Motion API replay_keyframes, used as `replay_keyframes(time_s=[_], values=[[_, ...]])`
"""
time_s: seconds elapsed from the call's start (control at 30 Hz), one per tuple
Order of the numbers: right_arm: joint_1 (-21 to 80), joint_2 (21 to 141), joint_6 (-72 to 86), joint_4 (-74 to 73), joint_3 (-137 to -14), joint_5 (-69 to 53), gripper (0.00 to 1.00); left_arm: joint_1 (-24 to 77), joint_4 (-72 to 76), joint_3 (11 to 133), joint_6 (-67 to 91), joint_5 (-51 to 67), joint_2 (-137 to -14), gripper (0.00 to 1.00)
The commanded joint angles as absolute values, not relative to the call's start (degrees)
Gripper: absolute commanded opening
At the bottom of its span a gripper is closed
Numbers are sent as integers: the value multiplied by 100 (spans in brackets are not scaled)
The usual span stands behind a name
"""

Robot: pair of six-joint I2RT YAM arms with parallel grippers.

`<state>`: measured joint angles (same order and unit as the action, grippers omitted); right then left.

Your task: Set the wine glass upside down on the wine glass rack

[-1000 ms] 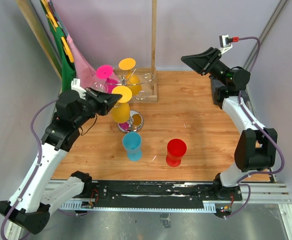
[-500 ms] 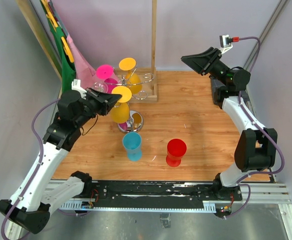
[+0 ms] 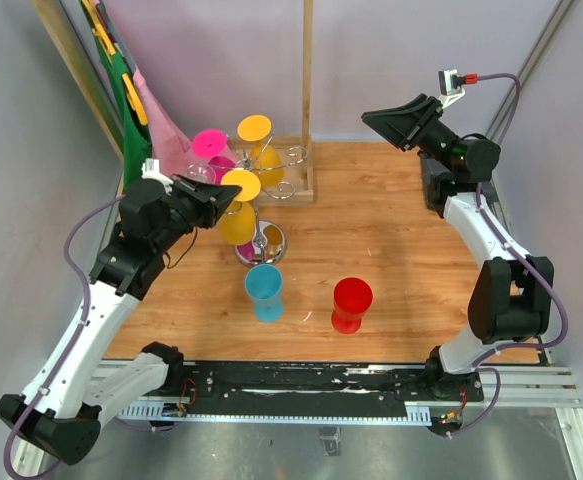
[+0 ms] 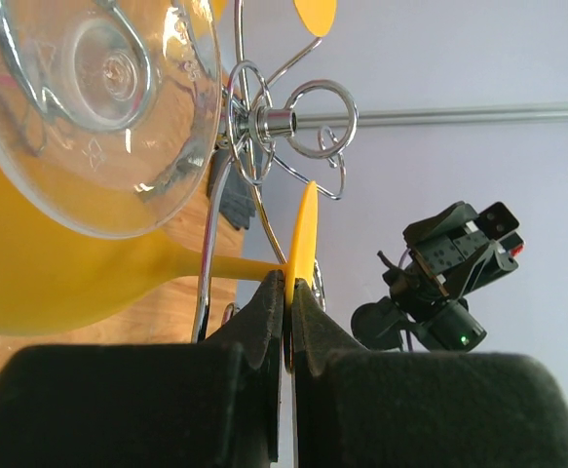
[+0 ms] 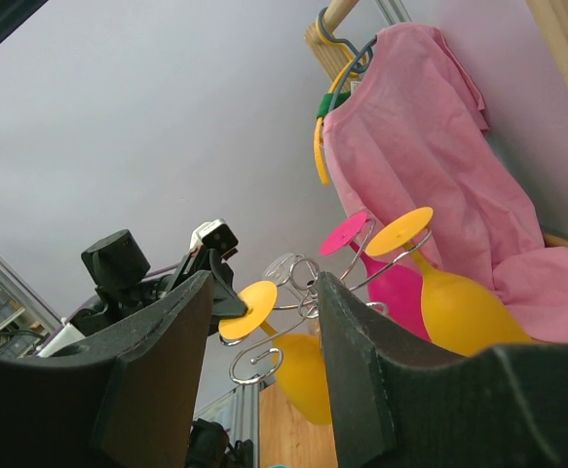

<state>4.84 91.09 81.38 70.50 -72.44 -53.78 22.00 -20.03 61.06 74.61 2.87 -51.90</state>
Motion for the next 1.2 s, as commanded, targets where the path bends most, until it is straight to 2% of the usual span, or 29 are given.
replay_keyframes(time_s=[0.0,1.17], values=[[394,9119,8218,7380,-7248,-5388,49,2247,-1698,6101,7480,-10,-5054,0],[396,9147,8297,7450,-7249,-5379,49,2235,-2167,5915,7581,-182,-4321,0]])
